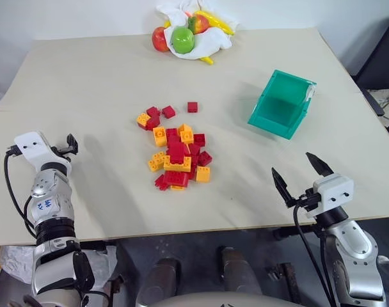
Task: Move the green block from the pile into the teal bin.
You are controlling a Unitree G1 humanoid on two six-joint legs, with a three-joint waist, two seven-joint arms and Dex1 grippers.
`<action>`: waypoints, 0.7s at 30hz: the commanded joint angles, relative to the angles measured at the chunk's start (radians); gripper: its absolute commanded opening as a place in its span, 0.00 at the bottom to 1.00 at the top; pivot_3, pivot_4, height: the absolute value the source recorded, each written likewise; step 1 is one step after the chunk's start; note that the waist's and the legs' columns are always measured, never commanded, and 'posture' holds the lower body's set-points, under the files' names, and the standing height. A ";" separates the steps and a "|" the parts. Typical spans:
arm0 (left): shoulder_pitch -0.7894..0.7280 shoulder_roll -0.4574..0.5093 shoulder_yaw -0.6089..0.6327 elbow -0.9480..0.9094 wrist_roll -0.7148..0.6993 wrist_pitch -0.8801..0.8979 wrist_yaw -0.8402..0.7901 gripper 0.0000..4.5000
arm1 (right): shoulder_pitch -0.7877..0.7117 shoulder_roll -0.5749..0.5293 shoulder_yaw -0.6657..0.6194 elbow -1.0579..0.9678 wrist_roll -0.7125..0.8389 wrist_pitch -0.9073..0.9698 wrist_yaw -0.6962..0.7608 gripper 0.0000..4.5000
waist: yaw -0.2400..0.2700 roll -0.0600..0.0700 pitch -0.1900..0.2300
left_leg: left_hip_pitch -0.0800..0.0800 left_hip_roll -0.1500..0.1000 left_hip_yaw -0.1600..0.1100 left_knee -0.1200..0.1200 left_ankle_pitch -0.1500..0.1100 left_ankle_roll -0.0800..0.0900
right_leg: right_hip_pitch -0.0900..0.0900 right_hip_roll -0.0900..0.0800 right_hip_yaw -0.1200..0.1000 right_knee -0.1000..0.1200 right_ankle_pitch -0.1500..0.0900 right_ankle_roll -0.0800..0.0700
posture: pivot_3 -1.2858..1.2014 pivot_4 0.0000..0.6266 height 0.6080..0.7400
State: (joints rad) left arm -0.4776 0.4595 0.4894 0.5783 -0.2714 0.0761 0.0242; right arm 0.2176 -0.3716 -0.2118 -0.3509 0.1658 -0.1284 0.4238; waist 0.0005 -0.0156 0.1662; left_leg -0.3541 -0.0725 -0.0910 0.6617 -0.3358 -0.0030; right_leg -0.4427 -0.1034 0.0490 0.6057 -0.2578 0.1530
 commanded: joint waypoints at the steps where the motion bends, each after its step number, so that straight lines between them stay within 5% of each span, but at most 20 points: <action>1: 0.000 0.012 0.004 -0.029 -0.001 -0.018 -0.008 1.00 | -0.005 -0.011 -0.004 -0.027 0.007 -0.004 0.003 0.99 | 0.000 0.000 0.000 | 0.000 0.000 0.000 0.000 0.000 0.000 | 0.000 0.000 0.000 0.000 0.000 0.000 | 0.52 0.24 1.00; 11: -0.007 0.031 -0.035 -0.054 -0.038 0.005 -0.191 1.00 | -0.047 -0.041 0.006 -0.096 0.022 0.126 0.007 0.99 | 0.000 0.000 0.000 | 0.000 0.000 0.000 0.000 0.000 0.000 | 0.000 0.000 0.000 0.000 0.000 0.000 | 0.52 0.24 1.00; 15: 0.047 0.128 -0.196 -0.102 -0.008 -0.120 -0.588 1.00 | -0.138 -0.124 0.069 -0.274 0.077 0.456 0.018 0.99 | -0.005 0.000 0.000 | -0.001 0.000 0.000 0.000 0.000 0.000 | 0.000 0.000 0.000 0.000 0.000 0.000 | 0.52 0.24 1.00; 19: 0.038 0.160 -0.212 -0.057 -0.076 -0.191 -0.837 1.00 | -0.267 -0.207 0.150 -0.373 0.155 0.792 0.026 0.99 | -0.003 0.001 0.000 | -0.001 0.001 -0.001 0.000 0.000 0.000 | 0.000 -0.001 -0.002 -0.001 -0.001 -0.002 | 0.52 0.24 1.00; 21: 0.031 0.166 -0.206 -0.039 -0.133 -0.221 -0.999 1.00 | -0.350 -0.197 0.173 -0.424 0.210 0.988 -0.021 0.91 | -0.001 0.001 0.000 | -0.001 0.001 -0.003 0.000 0.000 0.000 | 0.000 -0.001 -0.003 -0.001 -0.001 -0.002 | 0.52 0.24 1.00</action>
State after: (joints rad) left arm -0.4331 0.6063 0.2675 0.5351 -0.3518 -0.1072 -0.8478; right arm -0.0930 -0.5732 -0.0497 -0.7038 0.3238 0.7079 0.4359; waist -0.0010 -0.0150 0.1665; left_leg -0.3567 -0.0712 -0.0956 0.6622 -0.3359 -0.0032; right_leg -0.4432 -0.1052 0.0444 0.6044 -0.2589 0.1506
